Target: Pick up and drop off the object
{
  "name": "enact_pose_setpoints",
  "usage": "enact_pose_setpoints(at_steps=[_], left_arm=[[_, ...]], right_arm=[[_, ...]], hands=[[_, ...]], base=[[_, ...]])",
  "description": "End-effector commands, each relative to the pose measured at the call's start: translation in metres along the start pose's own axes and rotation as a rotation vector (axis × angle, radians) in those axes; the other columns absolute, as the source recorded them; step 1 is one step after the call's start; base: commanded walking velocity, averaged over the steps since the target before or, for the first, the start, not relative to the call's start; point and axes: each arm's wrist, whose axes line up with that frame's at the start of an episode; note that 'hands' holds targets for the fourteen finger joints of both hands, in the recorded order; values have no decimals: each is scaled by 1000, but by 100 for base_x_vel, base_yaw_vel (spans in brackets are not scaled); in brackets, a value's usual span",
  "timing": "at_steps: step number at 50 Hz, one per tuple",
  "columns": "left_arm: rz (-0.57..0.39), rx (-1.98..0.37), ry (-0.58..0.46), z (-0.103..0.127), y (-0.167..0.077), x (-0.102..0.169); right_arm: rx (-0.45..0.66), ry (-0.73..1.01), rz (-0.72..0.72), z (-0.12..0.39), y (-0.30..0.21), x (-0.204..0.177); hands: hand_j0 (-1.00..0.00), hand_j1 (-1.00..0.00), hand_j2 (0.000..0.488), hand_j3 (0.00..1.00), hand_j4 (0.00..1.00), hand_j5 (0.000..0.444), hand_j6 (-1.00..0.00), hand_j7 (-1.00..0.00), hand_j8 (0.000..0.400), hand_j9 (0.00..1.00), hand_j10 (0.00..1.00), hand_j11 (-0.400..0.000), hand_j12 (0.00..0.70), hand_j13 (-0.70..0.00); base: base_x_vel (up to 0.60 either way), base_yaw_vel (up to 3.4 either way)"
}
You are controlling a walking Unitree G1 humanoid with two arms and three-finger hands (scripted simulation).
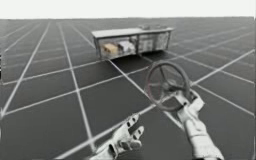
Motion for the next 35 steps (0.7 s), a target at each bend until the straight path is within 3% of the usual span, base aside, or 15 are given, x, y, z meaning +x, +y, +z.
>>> enact_pose_setpoints(at_steps=[1,35], left_arm=[[-3,12,8,1,-4,2],[-3,12,8,1,-4,2]], right_arm=[[26,-20,-5,6,-4,3],[26,-20,-5,6,-4,3]], hands=[[0,0,0,1000,1000,0,0,0,0,1000,1000,-400,0,-700],[0,0,0,1000,1000,0,0,0,0,1000,1000,-400,0,-700]], base=[[55,9],[56,8]])
